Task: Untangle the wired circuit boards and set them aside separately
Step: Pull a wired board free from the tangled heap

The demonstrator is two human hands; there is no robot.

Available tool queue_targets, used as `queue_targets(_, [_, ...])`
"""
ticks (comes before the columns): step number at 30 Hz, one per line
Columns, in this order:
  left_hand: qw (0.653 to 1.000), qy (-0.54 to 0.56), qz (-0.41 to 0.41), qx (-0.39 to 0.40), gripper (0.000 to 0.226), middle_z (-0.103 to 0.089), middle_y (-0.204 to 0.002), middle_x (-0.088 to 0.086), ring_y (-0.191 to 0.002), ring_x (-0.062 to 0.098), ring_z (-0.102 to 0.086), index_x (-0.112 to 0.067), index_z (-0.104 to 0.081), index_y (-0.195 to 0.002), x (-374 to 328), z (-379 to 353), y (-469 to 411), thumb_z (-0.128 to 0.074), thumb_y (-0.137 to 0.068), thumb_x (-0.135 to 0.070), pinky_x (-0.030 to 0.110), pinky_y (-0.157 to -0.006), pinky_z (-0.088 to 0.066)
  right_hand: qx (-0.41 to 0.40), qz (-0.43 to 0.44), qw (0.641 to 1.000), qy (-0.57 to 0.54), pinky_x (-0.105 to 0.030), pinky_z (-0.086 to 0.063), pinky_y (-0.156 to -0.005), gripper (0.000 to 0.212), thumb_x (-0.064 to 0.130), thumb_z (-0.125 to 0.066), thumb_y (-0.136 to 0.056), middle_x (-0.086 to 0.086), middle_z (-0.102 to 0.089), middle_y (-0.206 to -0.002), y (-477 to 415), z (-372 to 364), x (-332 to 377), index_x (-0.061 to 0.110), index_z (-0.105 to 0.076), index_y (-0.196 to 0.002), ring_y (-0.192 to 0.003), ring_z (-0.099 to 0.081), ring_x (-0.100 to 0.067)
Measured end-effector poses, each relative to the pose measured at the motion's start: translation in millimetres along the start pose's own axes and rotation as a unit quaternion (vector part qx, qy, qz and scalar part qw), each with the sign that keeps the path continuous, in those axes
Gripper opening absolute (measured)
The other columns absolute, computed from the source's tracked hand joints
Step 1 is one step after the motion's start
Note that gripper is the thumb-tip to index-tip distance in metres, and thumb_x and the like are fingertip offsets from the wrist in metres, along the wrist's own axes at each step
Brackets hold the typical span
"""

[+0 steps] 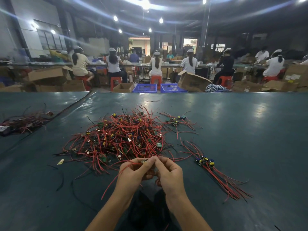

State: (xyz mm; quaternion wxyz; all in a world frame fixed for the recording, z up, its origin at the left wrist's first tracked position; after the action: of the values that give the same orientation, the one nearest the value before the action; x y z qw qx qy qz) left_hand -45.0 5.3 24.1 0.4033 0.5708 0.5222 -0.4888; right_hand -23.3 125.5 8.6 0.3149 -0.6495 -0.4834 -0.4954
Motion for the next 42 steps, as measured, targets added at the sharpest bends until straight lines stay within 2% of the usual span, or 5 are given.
queue_targets(6, [0.999,-0.041,0.005,-0.013,0.033,-0.072,-0.068,0.010,-0.059,0.017,-0.068,-0.012,-0.074,-0.068,0.5,1.4,0.6,-0.079,-0.059,-0.043,0.025,-0.055,-0.053,-0.015,-0.035,0.999,-0.012,-0.024,-0.053,-0.051,0.018,0.013,-0.066,-0.092,-0.001,-0.072,-0.066,0.7,0.7,-4.5,0.015,-0.072,-0.074,-0.058,-0.066,-0.011])
queue_targets(16, [0.999,-0.015,0.034,0.002,0.018,-0.063,-0.059,0.015,-0.046,0.014,-0.056,0.002,-0.069,-0.071,3.0,-0.9,-2.6,-0.074,-0.080,-0.012,0.020,-0.046,-0.047,-0.104,-0.124,0.979,-0.122,-0.027,-0.053,-0.049,0.028,0.014,-0.071,-0.086,-0.008,-0.069,-0.062,-5.4,12.6,-10.3,0.011,-0.070,-0.058,-0.057,-0.065,-0.022])
queue_targets(21, [0.999,-0.015,0.036,0.018,0.018,-0.064,-0.059,0.011,-0.047,0.013,-0.057,-0.001,-0.067,-0.069,-0.9,-7.5,0.6,-0.073,-0.081,-0.013,0.021,-0.046,-0.047,-0.151,-0.116,0.969,-0.161,-0.018,-0.044,-0.037,0.017,0.012,-0.071,-0.085,0.000,-0.067,-0.053,-11.9,28.1,0.5,0.009,-0.067,-0.069,-0.039,-0.057,-0.007])
queue_targets(35, [0.997,-0.025,0.054,0.043,0.020,-0.062,-0.058,0.008,-0.048,0.012,-0.054,-0.004,-0.065,-0.066,-6.6,-12.4,7.8,-0.075,-0.078,-0.016,0.019,-0.046,-0.044,-0.187,-0.115,0.937,-0.272,-0.015,-0.042,-0.038,0.010,0.015,-0.066,-0.089,-0.003,-0.067,-0.072,-19.7,57.7,10.0,0.011,-0.064,-0.079,-0.058,-0.057,-0.010])
queue_targets(42, [0.992,0.101,0.073,-0.007,0.024,-0.064,-0.066,0.005,-0.048,0.007,-0.055,-0.002,-0.069,-0.084,-7.2,-1.7,2.6,-0.075,-0.068,-0.020,0.014,-0.049,-0.049,-0.174,-0.055,0.954,-0.237,-0.018,-0.043,-0.039,0.009,0.015,-0.068,-0.090,0.000,-0.064,-0.078,-18.1,52.9,16.4,0.013,-0.066,-0.082,-0.057,-0.069,-0.009])
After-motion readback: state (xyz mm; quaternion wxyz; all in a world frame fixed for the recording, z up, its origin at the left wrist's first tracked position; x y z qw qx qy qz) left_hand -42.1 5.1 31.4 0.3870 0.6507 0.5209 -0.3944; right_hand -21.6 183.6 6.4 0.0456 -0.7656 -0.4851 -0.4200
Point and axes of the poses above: each hand's wrist, its own y-axis away from the middle knuckle, its own z-axis out of the back of the hand, x = y × z, the point moved 7 cm from there along -y, towards the middle knuckle
